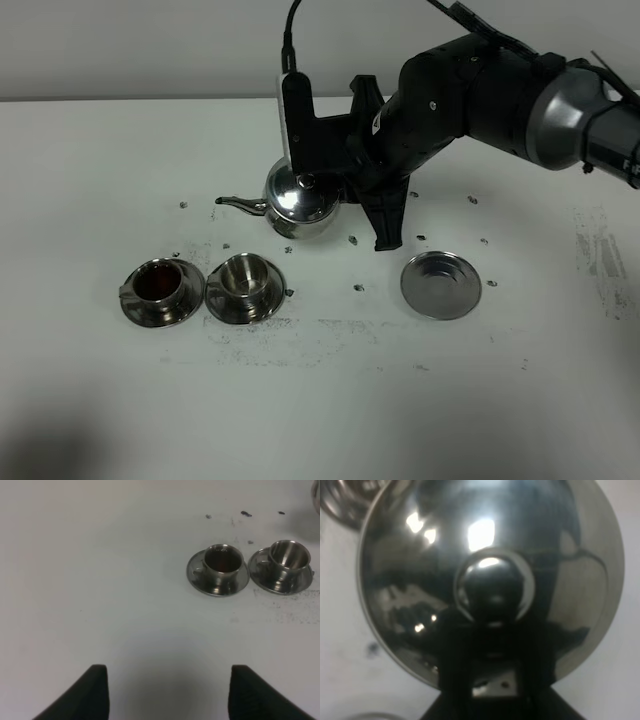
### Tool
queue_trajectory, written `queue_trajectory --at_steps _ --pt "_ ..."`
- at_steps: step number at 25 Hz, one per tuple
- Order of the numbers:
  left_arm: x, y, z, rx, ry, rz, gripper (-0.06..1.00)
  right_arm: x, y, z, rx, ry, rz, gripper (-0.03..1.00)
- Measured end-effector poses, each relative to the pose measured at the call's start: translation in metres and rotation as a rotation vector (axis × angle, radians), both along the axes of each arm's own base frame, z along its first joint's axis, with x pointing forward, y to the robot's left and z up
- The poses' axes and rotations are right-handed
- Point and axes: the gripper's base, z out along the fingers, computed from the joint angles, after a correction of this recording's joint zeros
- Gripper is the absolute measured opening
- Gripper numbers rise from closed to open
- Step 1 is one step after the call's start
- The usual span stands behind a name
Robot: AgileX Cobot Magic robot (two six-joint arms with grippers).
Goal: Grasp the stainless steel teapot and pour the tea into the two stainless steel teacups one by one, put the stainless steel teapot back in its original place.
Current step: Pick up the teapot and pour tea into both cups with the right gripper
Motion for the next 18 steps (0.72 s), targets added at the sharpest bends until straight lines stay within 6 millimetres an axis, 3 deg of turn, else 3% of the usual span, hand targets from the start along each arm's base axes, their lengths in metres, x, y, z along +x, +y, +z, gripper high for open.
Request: queue_trajectory --at_steps 10,18 --pt "0.0 0.0 0.0 0.0 0.0 0.0 0.51 0.021 0.004 -0.026 -0.214 -0.102 0.252 0.21" --pt "0.0 0.0 0.0 0.0 0.0 0.0 0.51 0.021 0.012 -0.025 -0.298 -0.198 0.327 0.21"
